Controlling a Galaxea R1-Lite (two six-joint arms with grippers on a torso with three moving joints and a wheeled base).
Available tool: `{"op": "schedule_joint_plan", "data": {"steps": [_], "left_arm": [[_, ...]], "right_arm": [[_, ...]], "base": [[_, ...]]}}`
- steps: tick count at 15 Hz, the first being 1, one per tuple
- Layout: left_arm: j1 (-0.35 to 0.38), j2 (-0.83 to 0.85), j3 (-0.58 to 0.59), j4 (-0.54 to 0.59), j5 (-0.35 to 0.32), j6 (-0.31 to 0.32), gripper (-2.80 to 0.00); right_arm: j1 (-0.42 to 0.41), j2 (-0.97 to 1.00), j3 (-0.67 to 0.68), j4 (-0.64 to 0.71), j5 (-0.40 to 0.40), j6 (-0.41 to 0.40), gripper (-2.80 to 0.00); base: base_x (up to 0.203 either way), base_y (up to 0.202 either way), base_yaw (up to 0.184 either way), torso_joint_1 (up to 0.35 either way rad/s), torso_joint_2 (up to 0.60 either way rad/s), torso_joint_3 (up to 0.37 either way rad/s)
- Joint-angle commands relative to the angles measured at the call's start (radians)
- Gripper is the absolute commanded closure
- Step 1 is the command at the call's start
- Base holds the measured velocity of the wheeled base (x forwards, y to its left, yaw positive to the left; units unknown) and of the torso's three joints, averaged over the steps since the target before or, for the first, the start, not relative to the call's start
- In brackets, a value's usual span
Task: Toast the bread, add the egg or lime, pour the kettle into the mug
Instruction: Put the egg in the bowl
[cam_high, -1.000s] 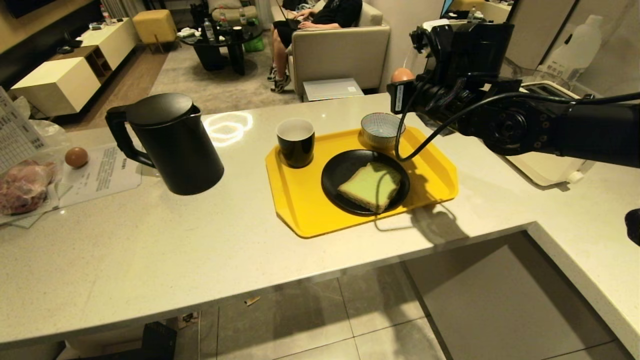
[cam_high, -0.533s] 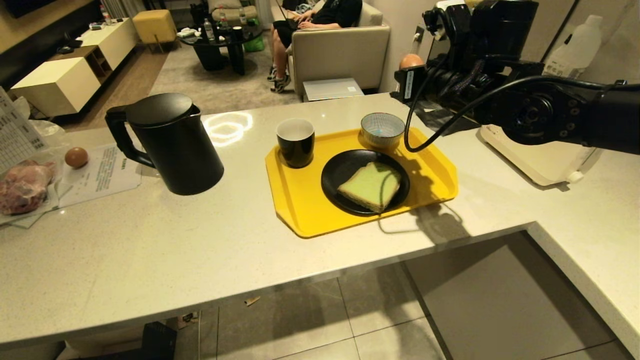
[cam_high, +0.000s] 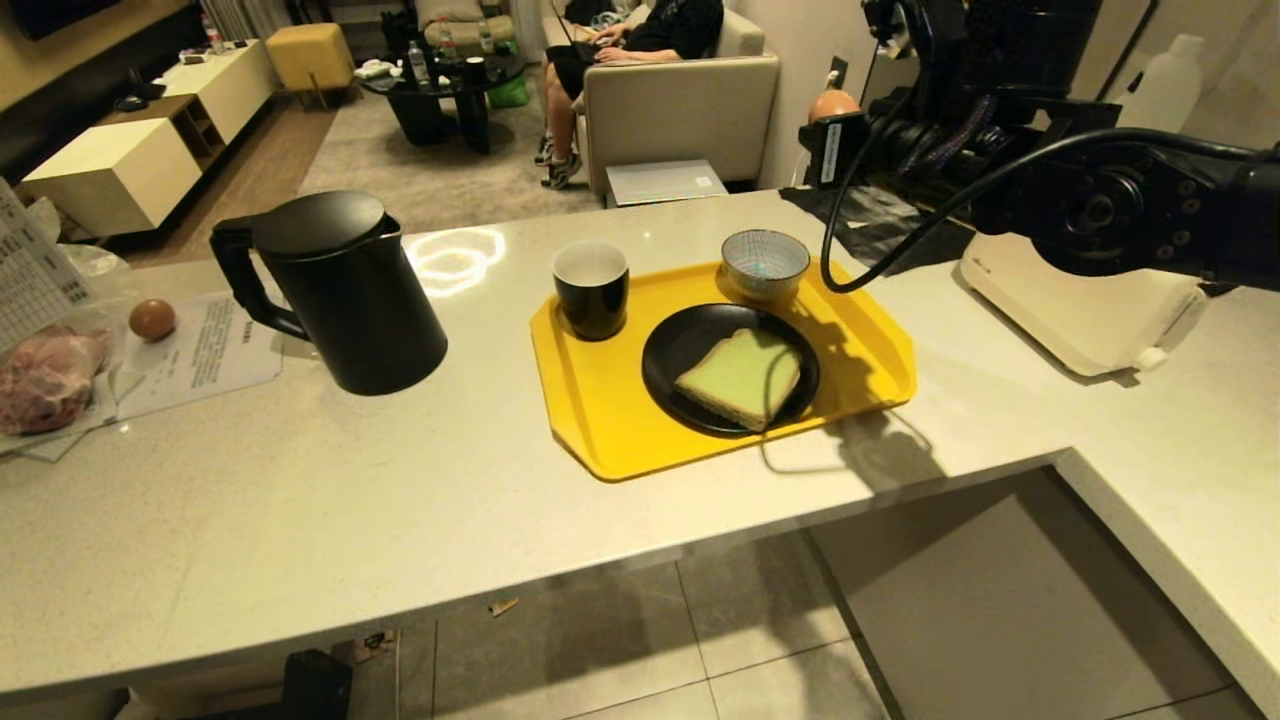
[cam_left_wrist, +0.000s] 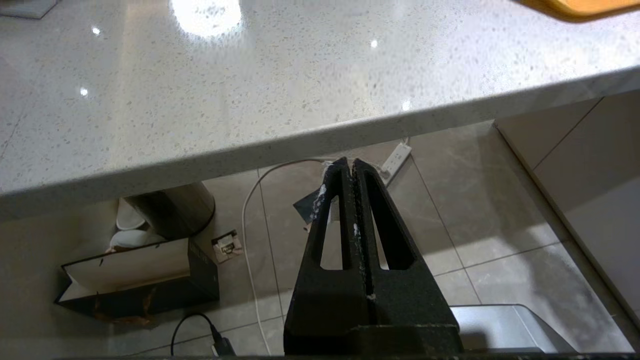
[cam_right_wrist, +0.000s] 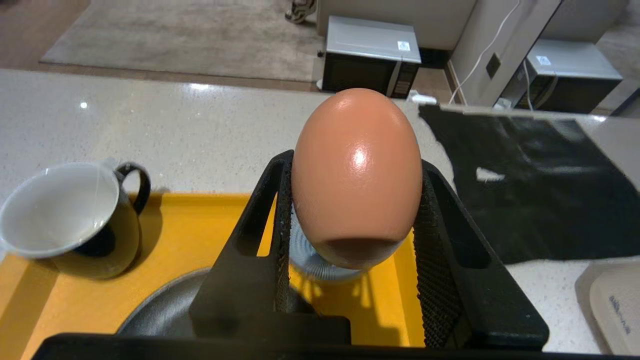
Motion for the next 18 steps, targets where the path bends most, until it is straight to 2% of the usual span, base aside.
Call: {"op": "schedule_joint_plan", "data": {"steps": [1,6,12,15,18], "left_arm": [[0.001,0.0,0.0,-0.001,0.0,0.0,0.0],[0.0,0.0,0.0,-0.001,0.0,0.0,0.0],[0.0,0.0,0.0,-0.001,0.0,0.0,0.0],[0.0,0.0,0.0,-0.001,0.0,0.0,0.0],[0.0,0.0,0.0,-0.001,0.0,0.0,0.0]], "right_arm": [[0.0,-0.004,0.0,-0.001,-0.001,-0.001,0.0],[-0.005,-0.005,0.001,-0.001,-0.001,-0.001,0.0],[-0.011,-0.01,0.001,0.004,-0.001,-0.001,0.0],[-0.014,-0.028,0.001,0.056,0.002,-0.001,0.0],[-0.021,-0.065,0.013,0.145,0.016,-0.012,0.0]], "base": [[0.163,0.0,0.0,-0.007,0.0,0.006],[0.172,0.0,0.0,0.013,0.01,0.004],[0.0,0.0,0.0,0.0,0.0,0.0],[0.028,0.0,0.0,-0.004,0.0,0.001],[0.144,0.0,0.0,0.008,0.0,0.002]]}}
